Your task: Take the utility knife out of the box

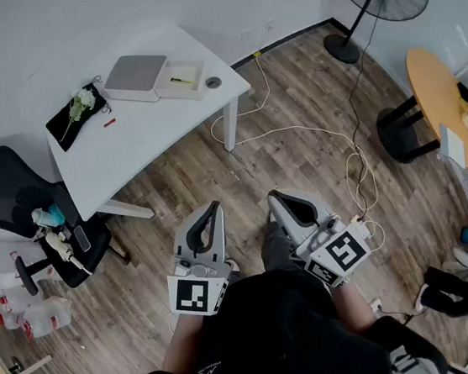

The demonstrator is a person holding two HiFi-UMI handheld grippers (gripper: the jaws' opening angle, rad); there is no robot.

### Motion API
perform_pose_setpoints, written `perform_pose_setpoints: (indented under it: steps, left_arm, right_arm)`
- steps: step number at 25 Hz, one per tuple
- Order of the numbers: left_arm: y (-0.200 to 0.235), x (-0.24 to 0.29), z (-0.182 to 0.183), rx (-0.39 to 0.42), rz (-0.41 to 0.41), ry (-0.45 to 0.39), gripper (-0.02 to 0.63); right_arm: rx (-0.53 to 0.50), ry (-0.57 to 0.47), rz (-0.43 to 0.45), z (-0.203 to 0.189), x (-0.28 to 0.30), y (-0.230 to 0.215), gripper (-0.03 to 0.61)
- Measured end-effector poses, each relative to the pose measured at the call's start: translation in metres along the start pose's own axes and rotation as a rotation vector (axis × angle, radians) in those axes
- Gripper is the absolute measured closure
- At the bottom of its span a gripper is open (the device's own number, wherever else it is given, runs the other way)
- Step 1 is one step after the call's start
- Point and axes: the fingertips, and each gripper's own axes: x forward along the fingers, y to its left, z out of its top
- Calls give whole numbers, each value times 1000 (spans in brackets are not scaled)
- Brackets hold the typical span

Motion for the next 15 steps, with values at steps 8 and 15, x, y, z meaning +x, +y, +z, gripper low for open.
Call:
perform_pose_setpoints:
  steps: [8,15]
  left_arm:
    - [-58,-93,-11,9,66,29,608]
    - [-150,-121,-14,65,97,36,609]
  right_arm:
    - [83,-23,36,-17,-76,58,574]
    - [-7,-42,90,-17,-172,75,574]
